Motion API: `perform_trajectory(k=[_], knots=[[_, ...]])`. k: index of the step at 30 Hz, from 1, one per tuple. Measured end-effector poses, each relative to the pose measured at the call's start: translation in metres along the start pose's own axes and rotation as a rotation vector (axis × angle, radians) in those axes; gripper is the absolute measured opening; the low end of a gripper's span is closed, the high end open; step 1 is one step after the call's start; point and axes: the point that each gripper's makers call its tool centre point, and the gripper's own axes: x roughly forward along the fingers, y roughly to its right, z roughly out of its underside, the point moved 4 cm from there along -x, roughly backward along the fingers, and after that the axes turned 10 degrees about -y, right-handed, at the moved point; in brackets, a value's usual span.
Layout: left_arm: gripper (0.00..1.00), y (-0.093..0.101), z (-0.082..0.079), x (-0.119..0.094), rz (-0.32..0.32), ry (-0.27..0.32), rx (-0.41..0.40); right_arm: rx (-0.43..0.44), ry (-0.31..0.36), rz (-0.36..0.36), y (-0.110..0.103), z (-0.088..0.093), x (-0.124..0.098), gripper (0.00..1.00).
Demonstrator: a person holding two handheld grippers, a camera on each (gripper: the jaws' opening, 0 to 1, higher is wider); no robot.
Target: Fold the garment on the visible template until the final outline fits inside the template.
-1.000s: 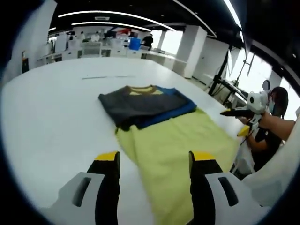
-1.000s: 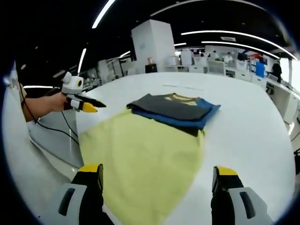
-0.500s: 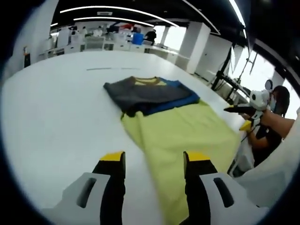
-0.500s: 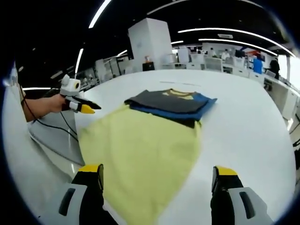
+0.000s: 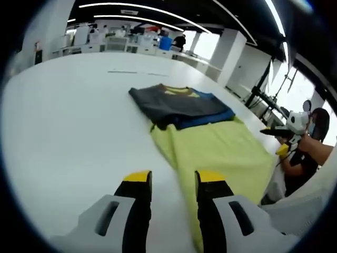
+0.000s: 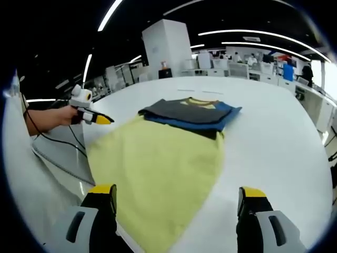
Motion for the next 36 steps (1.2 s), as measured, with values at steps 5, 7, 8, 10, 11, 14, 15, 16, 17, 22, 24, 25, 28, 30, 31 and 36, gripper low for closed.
perform_trajectory(k=[5,7,8,10,11,14,15,16,17,22,24,25,28,30,31,36], knots=[[0.23,-0.007,0.0,0.005,-0.01,-0.009,-0.007,0.0,0.0,0.002,0.002,-0.001,0.0,0.95],[0.21,-0.009,0.0,0.007,-0.018,-0.019,-0.004,0.0,0.0,0.004,0.003,-0.001,0.0,0.95],[0.2,-0.011,0.0,0.01,-0.021,-0.023,0.0,0.0,0.0,0.004,0.003,-0.001,0.0,0.95],[0.18,-0.01,-0.001,0.012,-0.021,-0.028,0.004,0.0,0.0,0.003,0.003,-0.002,0.0,0.95],[0.17,-0.009,-0.001,0.013,-0.021,-0.031,0.006,-0.001,-0.001,0.003,0.003,-0.001,0.0,0.95],[0.15,-0.008,-0.002,0.018,-0.02,-0.042,0.022,-0.001,-0.002,0.003,0.002,-0.001,0.0,0.95],[0.14,-0.007,-0.002,0.02,-0.02,-0.047,0.029,-0.001,-0.001,0.003,0.002,-0.001,0.0,0.95],[0.14,-0.007,-0.002,0.022,-0.02,-0.05,0.036,-0.002,0.0,0.004,0.002,-0.001,0.0,0.95],[0.13,-0.006,-0.003,0.023,-0.02,-0.053,0.042,-0.002,0.0,0.005,0.002,-0.001,-0.001,0.95],[0.09,-0.004,-0.008,0.031,-0.028,-0.062,0.075,0.0,-0.001,0.008,0.001,0.0,-0.002,0.95],[0.08,-0.003,-0.011,0.035,-0.03,-0.066,0.088,0.002,-0.001,0.009,0.001,0.002,-0.002,0.95],[0.08,-0.002,-0.012,0.036,-0.032,-0.069,0.094,0.004,-0.003,0.008,0.001,0.003,-0.002,0.95],[0.07,0.0,-0.013,0.041,-0.042,-0.079,0.115,0.005,-0.004,0.009,0.0,0.004,-0.002,0.95],[0.06,-0.001,-0.013,0.043,-0.045,-0.086,0.117,0.006,-0.003,0.011,0.001,0.005,-0.003,0.95],[0.05,-0.001,-0.012,0.044,-0.044,-0.09,0.118,0.007,-0.003,0.012,0.001,0.005,-0.004,0.95],[0.02,0.0,-0.015,0.046,-0.057,-0.098,0.147,0.013,-0.001,0.019,0.003,0.007,-0.006,0.95]])
